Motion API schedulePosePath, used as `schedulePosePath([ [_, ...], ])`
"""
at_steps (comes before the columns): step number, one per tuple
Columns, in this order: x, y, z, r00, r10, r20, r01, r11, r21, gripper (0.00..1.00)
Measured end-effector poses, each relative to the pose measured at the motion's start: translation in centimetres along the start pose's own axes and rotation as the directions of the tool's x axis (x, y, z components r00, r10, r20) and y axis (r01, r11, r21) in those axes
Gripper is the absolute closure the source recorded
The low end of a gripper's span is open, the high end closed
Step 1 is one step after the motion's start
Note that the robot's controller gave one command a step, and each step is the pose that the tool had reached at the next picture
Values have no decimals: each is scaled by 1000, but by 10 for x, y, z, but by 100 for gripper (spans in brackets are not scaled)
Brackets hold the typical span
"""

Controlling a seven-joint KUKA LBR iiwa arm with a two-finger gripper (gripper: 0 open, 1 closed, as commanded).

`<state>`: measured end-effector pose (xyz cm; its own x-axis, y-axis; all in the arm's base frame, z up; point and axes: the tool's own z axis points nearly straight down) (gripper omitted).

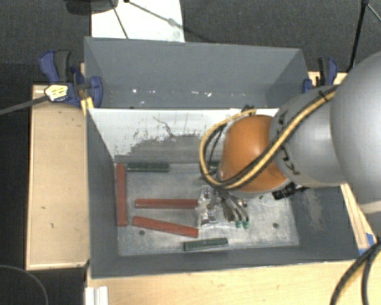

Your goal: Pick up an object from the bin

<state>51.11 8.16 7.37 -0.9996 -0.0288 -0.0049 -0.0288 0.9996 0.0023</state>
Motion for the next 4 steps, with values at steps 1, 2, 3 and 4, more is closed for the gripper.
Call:
schedulePosePath([
  [1, 0, 0, 1, 1000, 1, 2, -1, 1000, 0, 0],
  [2, 0, 0, 1, 1000, 2, 3, -2, 1000, 0, 0],
  [3, 24, 51, 0, 1000, 16, -1, -16, 1000, 1, 100],
  [4, 18, 51, -1, 1000, 19, 23, -18, 1000, -3, 0],
])
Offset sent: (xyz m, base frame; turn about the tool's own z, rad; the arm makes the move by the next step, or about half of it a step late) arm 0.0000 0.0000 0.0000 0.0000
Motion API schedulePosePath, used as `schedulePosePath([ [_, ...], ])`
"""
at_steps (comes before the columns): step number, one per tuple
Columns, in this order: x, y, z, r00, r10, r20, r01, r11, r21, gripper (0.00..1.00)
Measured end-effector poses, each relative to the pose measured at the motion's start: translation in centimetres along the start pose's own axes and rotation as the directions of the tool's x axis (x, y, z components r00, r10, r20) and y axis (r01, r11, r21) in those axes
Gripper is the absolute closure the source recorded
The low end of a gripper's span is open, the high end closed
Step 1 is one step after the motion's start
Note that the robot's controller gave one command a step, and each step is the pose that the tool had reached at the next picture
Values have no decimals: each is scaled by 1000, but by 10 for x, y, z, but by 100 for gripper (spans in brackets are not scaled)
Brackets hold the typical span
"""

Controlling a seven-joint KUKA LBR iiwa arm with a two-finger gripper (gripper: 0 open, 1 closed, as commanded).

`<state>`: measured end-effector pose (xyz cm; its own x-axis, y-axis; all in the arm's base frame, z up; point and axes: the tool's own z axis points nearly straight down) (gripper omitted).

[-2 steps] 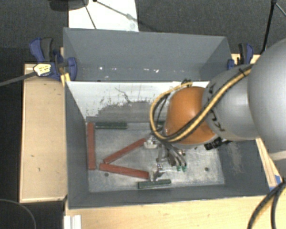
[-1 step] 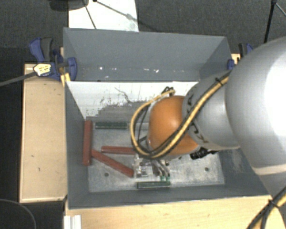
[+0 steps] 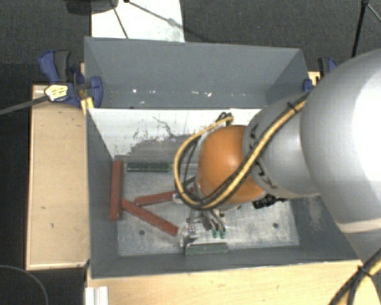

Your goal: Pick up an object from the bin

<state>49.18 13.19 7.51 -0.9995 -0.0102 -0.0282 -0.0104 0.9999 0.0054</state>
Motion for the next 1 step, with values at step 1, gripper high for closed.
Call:
schedulePosePath([
  [1, 0, 0, 0, 1000, 1, -1, -1, 1000, 0, 0],
])
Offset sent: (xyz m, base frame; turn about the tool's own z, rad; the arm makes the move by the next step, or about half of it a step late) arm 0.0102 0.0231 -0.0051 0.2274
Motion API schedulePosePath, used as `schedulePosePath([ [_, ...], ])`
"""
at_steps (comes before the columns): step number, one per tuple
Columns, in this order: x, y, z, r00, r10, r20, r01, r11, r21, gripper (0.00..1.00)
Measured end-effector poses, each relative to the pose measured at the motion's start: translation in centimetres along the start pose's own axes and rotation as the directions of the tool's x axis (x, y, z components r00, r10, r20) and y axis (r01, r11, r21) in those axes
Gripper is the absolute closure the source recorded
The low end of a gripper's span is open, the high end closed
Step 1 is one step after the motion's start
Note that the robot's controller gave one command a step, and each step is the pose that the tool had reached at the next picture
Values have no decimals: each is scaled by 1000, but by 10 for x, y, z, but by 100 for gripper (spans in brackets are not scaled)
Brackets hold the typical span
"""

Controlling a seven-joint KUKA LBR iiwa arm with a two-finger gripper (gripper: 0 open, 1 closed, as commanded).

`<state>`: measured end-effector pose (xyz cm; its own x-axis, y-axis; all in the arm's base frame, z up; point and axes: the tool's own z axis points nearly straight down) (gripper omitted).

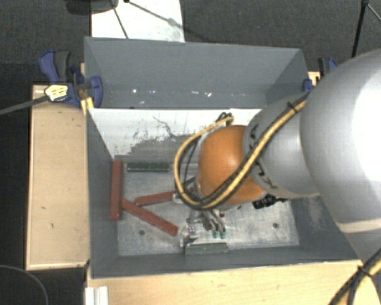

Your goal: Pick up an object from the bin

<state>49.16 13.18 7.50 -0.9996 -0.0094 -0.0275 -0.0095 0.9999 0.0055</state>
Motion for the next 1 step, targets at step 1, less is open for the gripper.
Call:
schedulePosePath([
  [1, -13, 23, 2, 974, 224, -19, -224, 975, 8, 100],
])
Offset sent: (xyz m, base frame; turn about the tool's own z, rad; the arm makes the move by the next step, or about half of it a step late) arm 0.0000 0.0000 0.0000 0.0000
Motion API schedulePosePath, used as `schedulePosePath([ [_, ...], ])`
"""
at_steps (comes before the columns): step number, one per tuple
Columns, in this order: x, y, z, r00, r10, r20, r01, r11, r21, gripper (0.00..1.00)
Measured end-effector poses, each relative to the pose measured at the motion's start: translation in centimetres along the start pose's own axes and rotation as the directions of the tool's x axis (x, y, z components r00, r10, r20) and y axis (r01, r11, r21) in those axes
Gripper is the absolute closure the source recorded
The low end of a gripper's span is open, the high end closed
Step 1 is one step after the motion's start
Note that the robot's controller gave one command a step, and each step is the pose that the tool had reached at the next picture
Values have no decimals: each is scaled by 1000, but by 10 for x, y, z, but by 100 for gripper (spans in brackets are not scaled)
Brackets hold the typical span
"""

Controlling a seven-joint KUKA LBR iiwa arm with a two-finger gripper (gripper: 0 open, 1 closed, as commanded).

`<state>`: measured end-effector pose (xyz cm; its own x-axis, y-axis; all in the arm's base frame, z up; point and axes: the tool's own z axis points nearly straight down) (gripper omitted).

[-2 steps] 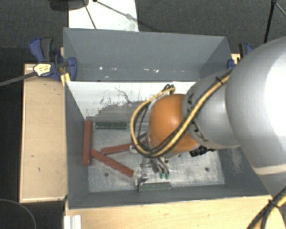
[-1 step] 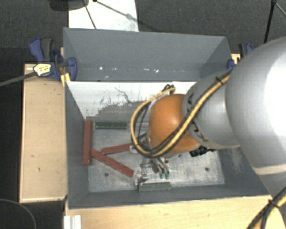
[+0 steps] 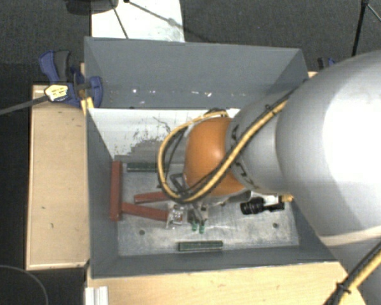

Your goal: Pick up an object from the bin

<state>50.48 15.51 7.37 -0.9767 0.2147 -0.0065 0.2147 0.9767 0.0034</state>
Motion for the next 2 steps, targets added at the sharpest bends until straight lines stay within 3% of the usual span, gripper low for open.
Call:
schedulePosePath([
  [1, 0, 0, 0, 1000, -1, 0, 1, 1000, 0, 100],
  [2, -9, -12, -187, 996, -94, 2, 94, 996, -1, 100],
])
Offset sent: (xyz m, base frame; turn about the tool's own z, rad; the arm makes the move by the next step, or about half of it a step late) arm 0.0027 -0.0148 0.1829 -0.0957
